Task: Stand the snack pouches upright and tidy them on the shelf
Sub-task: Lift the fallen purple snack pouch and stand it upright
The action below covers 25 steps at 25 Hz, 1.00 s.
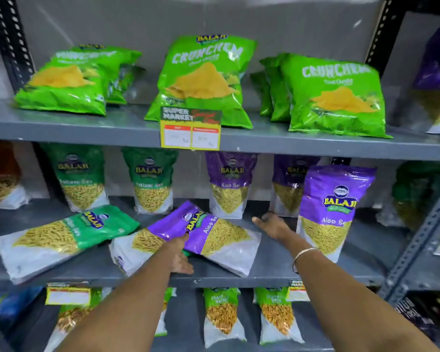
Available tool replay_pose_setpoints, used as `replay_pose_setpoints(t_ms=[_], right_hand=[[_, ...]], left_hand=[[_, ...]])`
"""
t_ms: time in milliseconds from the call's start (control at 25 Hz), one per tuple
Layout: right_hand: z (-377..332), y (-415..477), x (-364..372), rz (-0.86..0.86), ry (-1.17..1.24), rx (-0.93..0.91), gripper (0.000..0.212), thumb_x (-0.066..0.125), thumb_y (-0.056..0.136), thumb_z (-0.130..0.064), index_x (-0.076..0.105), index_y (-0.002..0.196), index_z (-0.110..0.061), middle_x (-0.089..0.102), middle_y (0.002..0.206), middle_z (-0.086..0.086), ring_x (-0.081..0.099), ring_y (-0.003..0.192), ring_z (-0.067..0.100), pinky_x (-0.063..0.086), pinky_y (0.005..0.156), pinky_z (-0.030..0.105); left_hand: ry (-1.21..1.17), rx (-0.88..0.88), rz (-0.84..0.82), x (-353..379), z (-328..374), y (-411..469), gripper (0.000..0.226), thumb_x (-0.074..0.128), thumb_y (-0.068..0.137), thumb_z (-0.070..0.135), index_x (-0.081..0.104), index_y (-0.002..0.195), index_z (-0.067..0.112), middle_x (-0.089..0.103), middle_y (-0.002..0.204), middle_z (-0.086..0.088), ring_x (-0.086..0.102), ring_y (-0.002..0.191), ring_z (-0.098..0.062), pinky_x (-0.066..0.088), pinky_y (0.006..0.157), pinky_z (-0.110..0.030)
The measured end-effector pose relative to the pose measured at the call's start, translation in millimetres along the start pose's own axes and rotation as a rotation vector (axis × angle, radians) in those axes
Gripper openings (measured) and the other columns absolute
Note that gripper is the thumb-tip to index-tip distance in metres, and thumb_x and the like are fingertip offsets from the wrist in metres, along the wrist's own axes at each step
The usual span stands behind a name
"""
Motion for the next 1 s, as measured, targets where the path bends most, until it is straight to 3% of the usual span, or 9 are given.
replay_pose_setpoints(t_ms=[80,200,320,480,640,760,840,880,1000], right_hand=[[10,20,5,-0.141,0.036,-0.029,0.042,0.046,0.089,-0.048,0.051,0.063,-0.015,0.048,0.071,0.002,0.05,0.082,0.02,0.029,0.08,0.027],[18,39,20,-0.405,0.187,0.041,0.058,0.051,0.085,-0.053,0.056,0.122,-0.008,0.054,0.123,0.009,0.047,0.117,0.022,0.033,0.094,0.029],[19,38,22,-0.564,0.175,0.08,0.042,0.057,0.082,-0.05,0.057,0.102,-0.013,0.051,0.097,0.004,0.047,0.09,0.017,0.035,0.075,0.026],[24,29,21,-0.585,0.207,0.063,0.04,0.068,0.074,-0.047,0.055,0.095,-0.016,0.049,0.079,-0.002,0.046,0.083,0.016,0.04,0.07,0.027],[17,-6,17,-0.563,0.239,0.058,0.054,0.081,0.06,-0.044,0.058,0.097,-0.013,0.047,0.078,0.001,0.046,0.074,0.014,0.045,0.067,0.03],[14,-24,24,-0.423,0.304,0.018,0.103,0.086,0.029,-0.056,0.056,0.11,0.0,0.055,0.095,0.005,0.055,0.085,0.019,0.049,0.054,0.028],[10,-35,29,-0.351,0.372,-0.031,0.117,0.085,0.02,-0.061,0.055,0.113,0.004,0.059,0.096,0.007,0.056,0.084,0.019,0.045,0.052,0.024],[6,-42,29,-0.328,0.413,-0.051,0.109,0.086,0.025,-0.058,0.057,0.109,0.005,0.06,0.094,0.007,0.056,0.082,0.018,0.043,0.051,0.02],[-7,-62,26,-0.305,0.524,-0.066,0.058,0.087,0.049,-0.034,0.061,0.094,-0.008,0.06,0.091,0.008,0.054,0.077,0.017,0.04,0.046,0.011]], left_hand=[[-0.135,0.016,-0.019,16,1,13,0.072,0.039,0.093,0.044,0.02,0.146,-0.001,0.039,0.141,-0.027,0.041,0.126,-0.046,0.022,0.114,-0.053],[-0.22,0.068,0.075,19,-1,27,0.062,0.036,0.095,0.041,0.036,0.14,-0.003,0.057,0.1,-0.027,0.047,0.12,-0.045,0.024,0.113,-0.051],[-0.283,0.11,0.128,21,0,28,0.062,0.032,0.096,0.041,0.038,0.137,-0.006,0.044,0.139,-0.03,0.036,0.136,-0.04,0.027,0.113,-0.05],[-0.218,0.21,0.192,26,10,17,0.053,0.026,0.096,0.047,0.048,0.115,0.003,0.05,0.136,-0.027,0.048,0.127,-0.04,0.036,0.105,-0.052],[-0.13,0.315,0.154,28,30,-9,0.046,0.031,0.094,0.047,0.048,0.11,0.007,0.063,0.093,-0.02,0.06,0.081,-0.03,0.04,0.099,-0.053],[-0.015,0.406,0.102,27,46,-30,0.048,0.035,0.093,0.047,0.051,0.12,0.01,0.061,0.125,-0.022,0.06,0.109,-0.034,0.041,0.095,-0.051],[0.051,0.44,0.072,24,56,-48,0.044,0.036,0.093,0.047,0.054,0.107,0.01,0.071,0.108,-0.019,0.067,0.106,-0.028,0.04,0.099,-0.053],[0.084,0.452,0.07,23,59,-54,0.046,0.036,0.093,0.047,0.056,0.107,0.008,0.075,0.094,-0.016,0.07,0.1,-0.026,0.04,0.101,-0.053],[0.172,0.481,0.081,21,65,-64,0.055,0.036,0.092,0.05,0.048,0.123,0.006,0.065,0.107,-0.013,0.062,0.106,-0.034,0.042,0.101,-0.052]])
Point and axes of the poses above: each hand's wrist, its own y-axis towards the middle knuckle, its own x-axis out of the palm, z = x × y, the point moved 2 cm from there along y, towards the middle knuckle
